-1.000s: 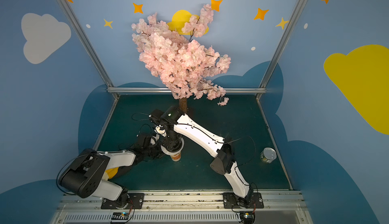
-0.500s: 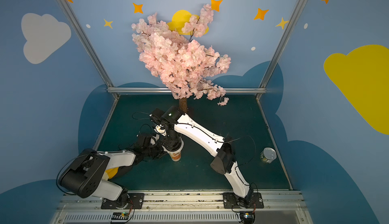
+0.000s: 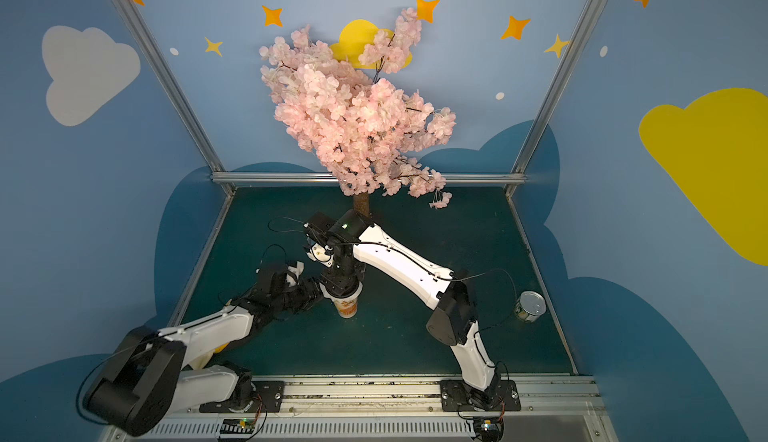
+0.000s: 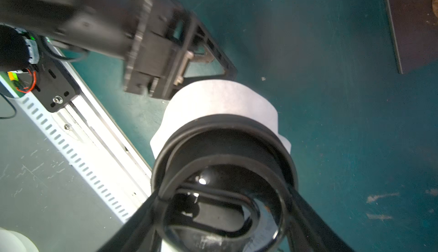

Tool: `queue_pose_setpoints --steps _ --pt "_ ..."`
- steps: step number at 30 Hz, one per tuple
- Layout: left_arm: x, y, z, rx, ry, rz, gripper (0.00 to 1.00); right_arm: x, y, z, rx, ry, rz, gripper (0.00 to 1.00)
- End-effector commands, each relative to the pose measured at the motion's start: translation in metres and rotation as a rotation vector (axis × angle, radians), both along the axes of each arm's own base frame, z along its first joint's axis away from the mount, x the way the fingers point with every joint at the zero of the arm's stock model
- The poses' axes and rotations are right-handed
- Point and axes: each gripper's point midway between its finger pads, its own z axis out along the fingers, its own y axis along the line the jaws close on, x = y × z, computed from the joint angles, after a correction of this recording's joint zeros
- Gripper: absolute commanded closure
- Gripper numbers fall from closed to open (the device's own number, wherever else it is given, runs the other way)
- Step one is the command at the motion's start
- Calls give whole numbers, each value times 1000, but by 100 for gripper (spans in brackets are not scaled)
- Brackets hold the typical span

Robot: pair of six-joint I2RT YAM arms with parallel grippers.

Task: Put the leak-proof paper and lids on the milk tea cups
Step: Secure the cup lid on the cup.

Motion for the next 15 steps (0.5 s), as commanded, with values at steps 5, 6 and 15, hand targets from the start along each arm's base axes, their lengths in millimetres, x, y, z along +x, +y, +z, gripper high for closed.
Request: queue_pose_setpoints --steps 5,6,15 --pt "-13 40 49 40 -145 146 39 -14 -17 -54 -128 123 6 30" --pt "-16 39 59 13 -168 135 37 -15 -18 -55 -126 128 7 30" --pt "-27 -4 102 -189 -193 -92 30 -16 -21 -62 -148 128 9 30"
